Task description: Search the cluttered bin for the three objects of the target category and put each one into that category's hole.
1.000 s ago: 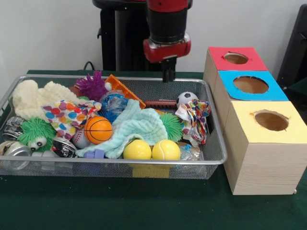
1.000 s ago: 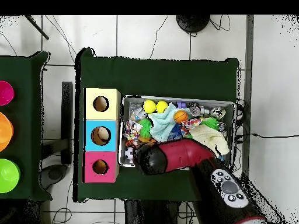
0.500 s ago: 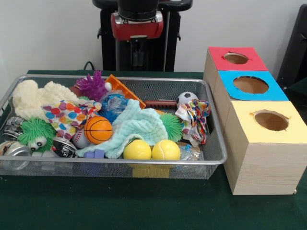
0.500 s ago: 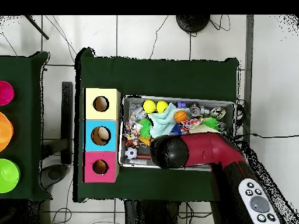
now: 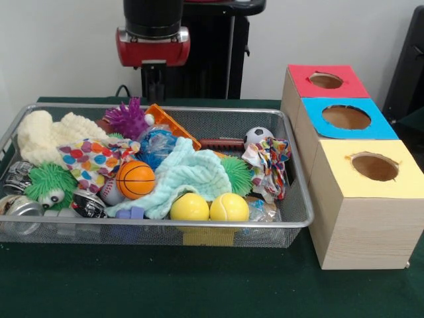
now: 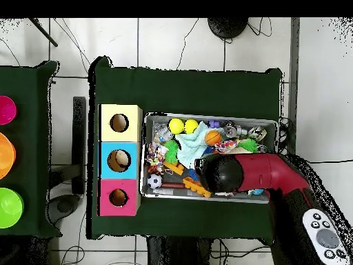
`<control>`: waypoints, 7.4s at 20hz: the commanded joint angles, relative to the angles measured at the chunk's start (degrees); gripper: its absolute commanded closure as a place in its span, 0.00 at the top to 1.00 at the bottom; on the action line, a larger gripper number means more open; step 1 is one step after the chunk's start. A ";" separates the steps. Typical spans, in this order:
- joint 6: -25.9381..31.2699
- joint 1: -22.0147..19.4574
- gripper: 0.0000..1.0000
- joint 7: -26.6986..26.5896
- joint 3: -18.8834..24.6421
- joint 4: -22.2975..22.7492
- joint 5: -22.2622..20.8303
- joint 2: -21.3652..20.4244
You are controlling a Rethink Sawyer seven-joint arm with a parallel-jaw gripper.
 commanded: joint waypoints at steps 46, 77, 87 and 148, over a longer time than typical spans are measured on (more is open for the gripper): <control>-20.29 2.08 0.00 9.39 -3.53 -0.31 -16.94 23.69; -32.72 18.16 0.00 14.21 -13.32 13.48 2.27 17.57; -18.17 13.31 0.00 2.21 -9.56 7.74 7.24 10.62; 5.07 -16.07 0.00 -24.55 9.63 -11.69 -7.59 12.35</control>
